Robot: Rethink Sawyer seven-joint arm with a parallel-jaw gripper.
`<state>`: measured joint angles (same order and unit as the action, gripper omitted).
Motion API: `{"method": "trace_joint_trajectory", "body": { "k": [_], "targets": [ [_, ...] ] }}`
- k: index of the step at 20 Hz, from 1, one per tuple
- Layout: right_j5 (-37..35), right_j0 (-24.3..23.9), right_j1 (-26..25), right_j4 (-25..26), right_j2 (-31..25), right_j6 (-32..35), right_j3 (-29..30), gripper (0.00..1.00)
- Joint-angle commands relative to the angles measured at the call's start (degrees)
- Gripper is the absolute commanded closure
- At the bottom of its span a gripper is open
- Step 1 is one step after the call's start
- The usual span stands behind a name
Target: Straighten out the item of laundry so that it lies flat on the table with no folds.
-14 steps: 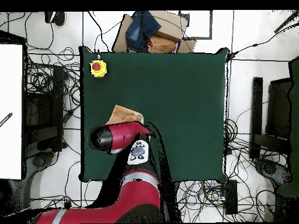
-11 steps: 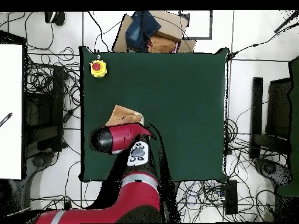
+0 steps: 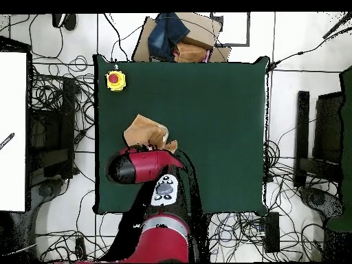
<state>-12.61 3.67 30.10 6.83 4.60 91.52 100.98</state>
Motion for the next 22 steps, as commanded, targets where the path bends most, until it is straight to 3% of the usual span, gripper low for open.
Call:
{"method": "trace_joint_trajectory", "body": {
  "k": [1, 15, 22],
  "targets": [
    [-1.0, -0.3, 2.5, -4.2, 0.4, 14.1, 2.2, 1.00],
    [-3.6, -3.0, 7.4, -5.3, -2.3, 11.1, 3.6, 1.00],
    [-5.7, -2.2, 8.5, -4.0, 0.2, 10.3, 4.0, 1.00]
  ]
}}
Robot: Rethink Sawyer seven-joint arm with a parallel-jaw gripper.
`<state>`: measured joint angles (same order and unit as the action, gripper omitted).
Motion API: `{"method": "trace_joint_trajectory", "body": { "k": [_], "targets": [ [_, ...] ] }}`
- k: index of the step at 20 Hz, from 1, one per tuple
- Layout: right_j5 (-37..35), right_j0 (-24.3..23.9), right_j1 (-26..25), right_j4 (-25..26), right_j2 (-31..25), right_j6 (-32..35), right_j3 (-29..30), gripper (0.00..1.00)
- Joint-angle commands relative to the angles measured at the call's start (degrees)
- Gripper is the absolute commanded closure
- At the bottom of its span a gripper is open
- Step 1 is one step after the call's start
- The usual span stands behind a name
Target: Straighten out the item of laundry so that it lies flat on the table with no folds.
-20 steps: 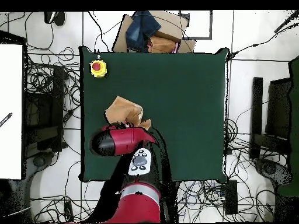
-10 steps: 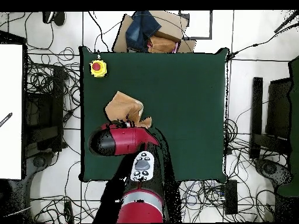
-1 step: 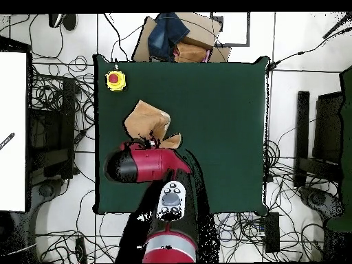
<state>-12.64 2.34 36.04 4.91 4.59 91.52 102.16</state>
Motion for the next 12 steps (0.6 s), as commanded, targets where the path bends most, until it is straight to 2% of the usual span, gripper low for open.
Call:
{"method": "trace_joint_trajectory", "body": {
  "k": [1, 4, 12],
  "targets": [
    [-6.5, -1.1, 3.4, -1.8, 0.3, 9.7, 3.0, 1.00],
    [-7.3, -2.6, 5.5, -0.6, 0.0, 7.6, 4.0, 1.00],
    [-3.8, -7.0, 5.1, 2.5, -2.1, 4.5, 5.2, 1.00]
  ]
}}
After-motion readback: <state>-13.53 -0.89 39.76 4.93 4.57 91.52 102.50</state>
